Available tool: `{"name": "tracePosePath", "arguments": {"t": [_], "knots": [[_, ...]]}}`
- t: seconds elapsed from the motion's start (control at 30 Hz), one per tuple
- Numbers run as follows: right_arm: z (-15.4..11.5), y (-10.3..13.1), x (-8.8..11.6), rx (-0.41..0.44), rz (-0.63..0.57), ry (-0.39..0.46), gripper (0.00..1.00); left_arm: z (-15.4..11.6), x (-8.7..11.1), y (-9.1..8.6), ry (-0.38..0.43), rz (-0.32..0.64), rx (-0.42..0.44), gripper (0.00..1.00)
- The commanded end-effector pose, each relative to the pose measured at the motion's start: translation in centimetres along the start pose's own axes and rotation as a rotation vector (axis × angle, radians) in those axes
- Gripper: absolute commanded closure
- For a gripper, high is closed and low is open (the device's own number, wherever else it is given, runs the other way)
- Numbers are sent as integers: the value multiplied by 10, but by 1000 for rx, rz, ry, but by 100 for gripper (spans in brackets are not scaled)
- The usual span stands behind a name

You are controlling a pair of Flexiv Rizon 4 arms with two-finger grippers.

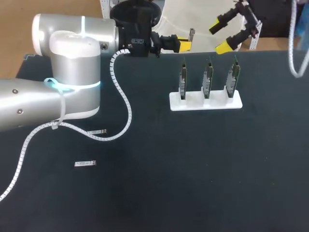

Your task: Pick up the optical module with the left hand, and insert it into the network port with the right hand.

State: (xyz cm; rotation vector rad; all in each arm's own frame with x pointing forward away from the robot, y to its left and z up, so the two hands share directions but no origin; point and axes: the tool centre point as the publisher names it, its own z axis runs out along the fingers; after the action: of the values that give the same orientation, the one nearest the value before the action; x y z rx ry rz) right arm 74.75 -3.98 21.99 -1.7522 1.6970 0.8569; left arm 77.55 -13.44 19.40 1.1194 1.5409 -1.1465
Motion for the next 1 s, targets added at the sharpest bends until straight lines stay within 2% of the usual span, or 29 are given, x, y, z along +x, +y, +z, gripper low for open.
{"name": "tracePosePath", "arguments": {"t": [0.03,0.27,0.43,0.6,0.83,1.0], "knots": [[5,-21,-7,-510,-29,-23,0,0,1,0,-4,2,-3,100],[4,-36,-6,-484,-20,-5,0,0,1,0,-4,2,-3,100],[10,-36,-8,-478,-6,-13,0,0,1,0,-4,2,-3,100],[17,-26,-9,-416,15,-50,0,0,1,0,-4,2,-3,100],[17,-21,-14,-282,45,-90,0,0,1,0,-4,2,-3,100],[14,-14,-23,-237,35,-112,0,0,1,0,-4,2,-3,100]]}}
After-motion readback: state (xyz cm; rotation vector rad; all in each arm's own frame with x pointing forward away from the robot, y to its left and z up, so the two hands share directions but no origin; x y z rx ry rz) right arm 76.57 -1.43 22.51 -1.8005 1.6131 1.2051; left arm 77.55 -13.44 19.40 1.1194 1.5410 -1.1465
